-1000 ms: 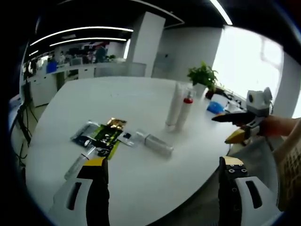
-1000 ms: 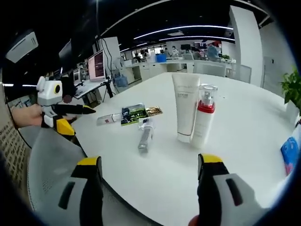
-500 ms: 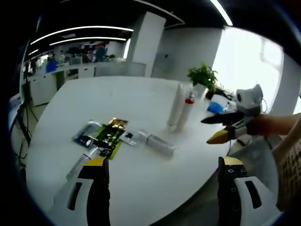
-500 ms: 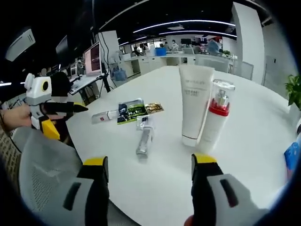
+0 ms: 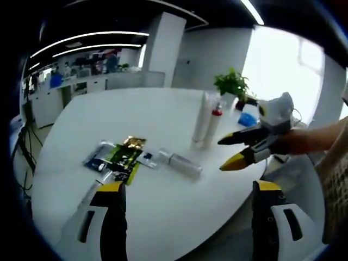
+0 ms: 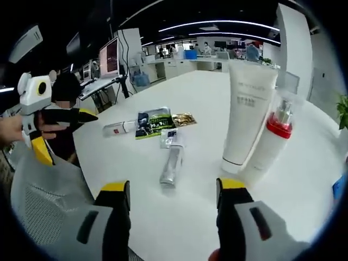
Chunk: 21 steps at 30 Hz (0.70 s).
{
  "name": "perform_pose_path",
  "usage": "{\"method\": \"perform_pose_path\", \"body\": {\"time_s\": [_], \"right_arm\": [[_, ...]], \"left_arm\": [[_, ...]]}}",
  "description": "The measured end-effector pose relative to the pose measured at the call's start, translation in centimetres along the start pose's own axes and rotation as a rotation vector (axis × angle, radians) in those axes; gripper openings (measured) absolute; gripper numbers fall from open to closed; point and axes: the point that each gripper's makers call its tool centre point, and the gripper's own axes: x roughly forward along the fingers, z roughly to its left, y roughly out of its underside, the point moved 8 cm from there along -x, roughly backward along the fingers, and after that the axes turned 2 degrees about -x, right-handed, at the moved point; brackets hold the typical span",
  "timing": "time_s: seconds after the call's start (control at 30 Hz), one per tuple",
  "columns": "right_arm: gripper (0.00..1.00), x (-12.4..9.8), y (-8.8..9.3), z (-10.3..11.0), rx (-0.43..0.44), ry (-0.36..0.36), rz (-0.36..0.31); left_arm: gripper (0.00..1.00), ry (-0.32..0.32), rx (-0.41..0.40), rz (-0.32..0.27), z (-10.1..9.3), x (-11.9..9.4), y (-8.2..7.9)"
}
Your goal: Arrange the skincare products in the storage area until every visible bottle or jar stands upright without overlapping.
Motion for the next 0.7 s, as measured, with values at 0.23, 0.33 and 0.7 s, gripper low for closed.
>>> {"method": "perform_pose_path", "body": {"time_s": [0.23,0.33,0.7], "right_arm": [[0.6,2.4,-0.2,0.2,0.0,-0.01,0.02],[0.58,3.2,-0.2,0.1,-0.002,-0.007,0.031],[0.48,6.3,-0.6,-0.4,0.005,-0.004,0.086]], "left_arm": [[0.94,0.011,-0.008,0.008,0.2,0.4,0.1],[0.94,0.013,-0.016,0.013,0.5,0.6,0.3],[0.94,0.014,-0.036,0.033,1.3,1.1,0.7]]}}
